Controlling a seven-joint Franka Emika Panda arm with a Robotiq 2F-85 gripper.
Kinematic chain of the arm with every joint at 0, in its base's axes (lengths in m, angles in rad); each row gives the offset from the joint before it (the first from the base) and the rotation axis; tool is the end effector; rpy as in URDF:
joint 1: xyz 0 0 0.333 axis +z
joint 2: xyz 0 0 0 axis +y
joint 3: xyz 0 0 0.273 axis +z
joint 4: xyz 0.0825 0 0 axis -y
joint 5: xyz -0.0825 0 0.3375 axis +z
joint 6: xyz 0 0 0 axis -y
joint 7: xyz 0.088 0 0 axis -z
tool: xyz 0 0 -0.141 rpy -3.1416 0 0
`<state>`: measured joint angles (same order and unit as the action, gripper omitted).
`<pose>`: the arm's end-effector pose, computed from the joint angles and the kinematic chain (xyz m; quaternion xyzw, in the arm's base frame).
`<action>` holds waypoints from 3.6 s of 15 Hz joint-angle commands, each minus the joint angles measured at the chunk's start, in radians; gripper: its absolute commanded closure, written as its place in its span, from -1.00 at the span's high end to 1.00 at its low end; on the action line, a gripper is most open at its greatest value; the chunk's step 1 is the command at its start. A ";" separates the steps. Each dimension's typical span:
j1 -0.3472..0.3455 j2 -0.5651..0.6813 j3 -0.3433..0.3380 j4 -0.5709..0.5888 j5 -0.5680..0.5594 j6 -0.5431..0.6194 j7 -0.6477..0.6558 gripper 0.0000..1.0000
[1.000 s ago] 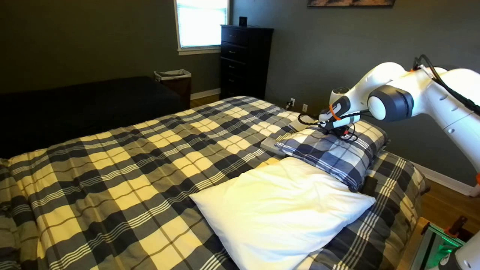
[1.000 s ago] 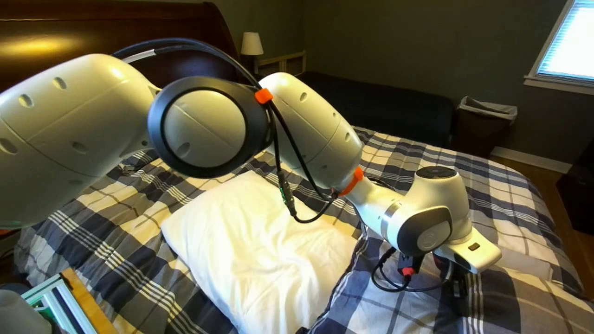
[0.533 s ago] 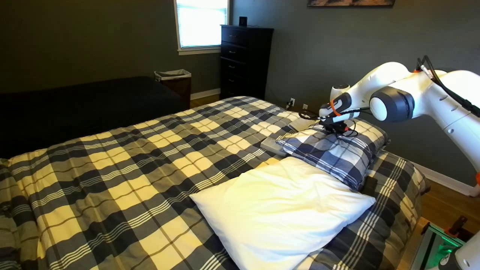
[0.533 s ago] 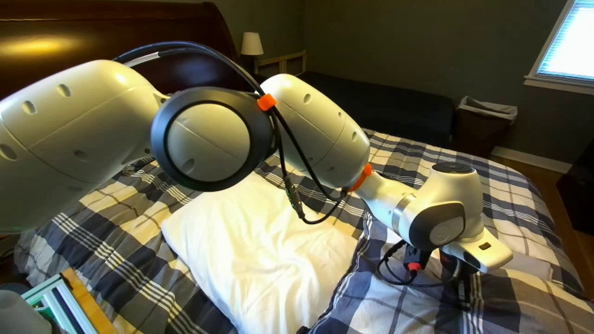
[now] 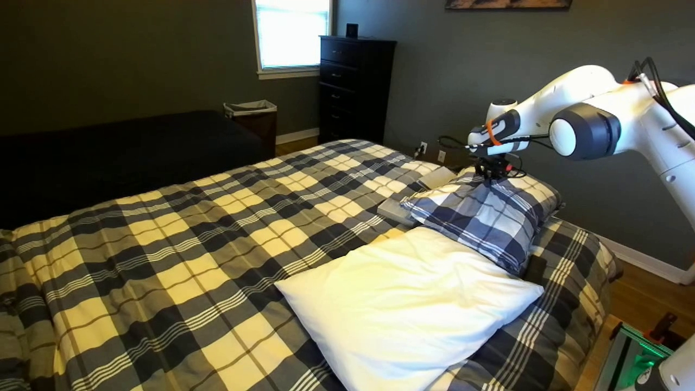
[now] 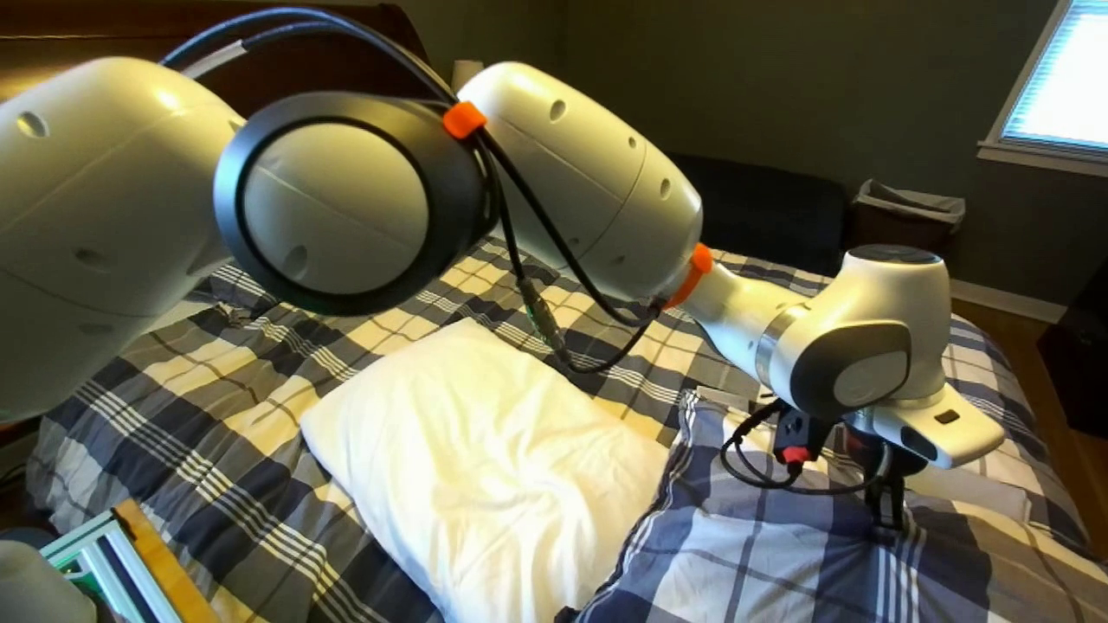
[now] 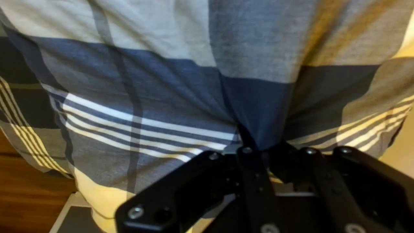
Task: Remove the checked pillow from on top of the white pillow, pick up the black remote, put it on the bed and then put the checked pillow back on top of the white pillow
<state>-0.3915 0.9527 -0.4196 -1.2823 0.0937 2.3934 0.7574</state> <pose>0.5345 -0.4592 0.1934 0.7445 -0.6460 0.1117 0.1266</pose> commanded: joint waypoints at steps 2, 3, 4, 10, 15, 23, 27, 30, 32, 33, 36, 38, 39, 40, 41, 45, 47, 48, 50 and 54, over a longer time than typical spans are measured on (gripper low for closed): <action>-0.019 -0.170 0.035 -0.117 0.049 -0.063 -0.067 -0.95; -0.020 -0.198 0.036 -0.126 0.055 -0.100 -0.075 -0.95; -0.024 -0.225 0.038 -0.150 0.067 -0.112 -0.088 -0.95; -0.022 -0.368 0.027 -0.210 0.103 -0.218 -0.107 -0.95; -0.022 -0.482 0.041 -0.263 0.129 -0.278 -0.093 -0.95; -0.011 -0.521 0.063 -0.263 0.113 -0.347 -0.122 -0.81; -0.008 -0.540 0.066 -0.282 0.114 -0.346 -0.133 -0.81; 0.004 -0.564 0.063 -0.312 0.100 -0.340 -0.125 -0.95; 0.021 -0.592 0.062 -0.351 0.079 -0.339 -0.128 -0.95; 0.038 -0.617 0.058 -0.384 0.059 -0.338 -0.111 -0.95; 0.084 -0.685 0.054 -0.470 0.007 -0.341 -0.081 -0.95; 0.113 -0.736 0.055 -0.526 -0.041 -0.342 -0.054 -0.95; 0.120 -0.759 0.062 -0.547 -0.050 -0.365 -0.054 -0.95; 0.134 -0.777 0.066 -0.564 -0.065 -0.366 -0.030 -0.95; 0.147 -0.803 0.071 -0.590 -0.080 -0.368 -0.009 -0.95; 0.199 -0.884 0.102 -0.658 -0.157 -0.399 0.122 -0.95; 0.217 -0.916 0.129 -0.677 -0.173 -0.443 0.196 -0.95; 0.225 -0.935 0.144 -0.692 -0.182 -0.456 0.231 -0.95; 0.242 -0.972 0.179 -0.714 -0.195 -0.493 0.290 -0.95; 0.266 -1.017 0.248 -0.749 -0.194 -0.560 0.365 -0.95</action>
<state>-0.1419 0.0145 -0.2085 -1.9900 -0.0709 1.8813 1.0546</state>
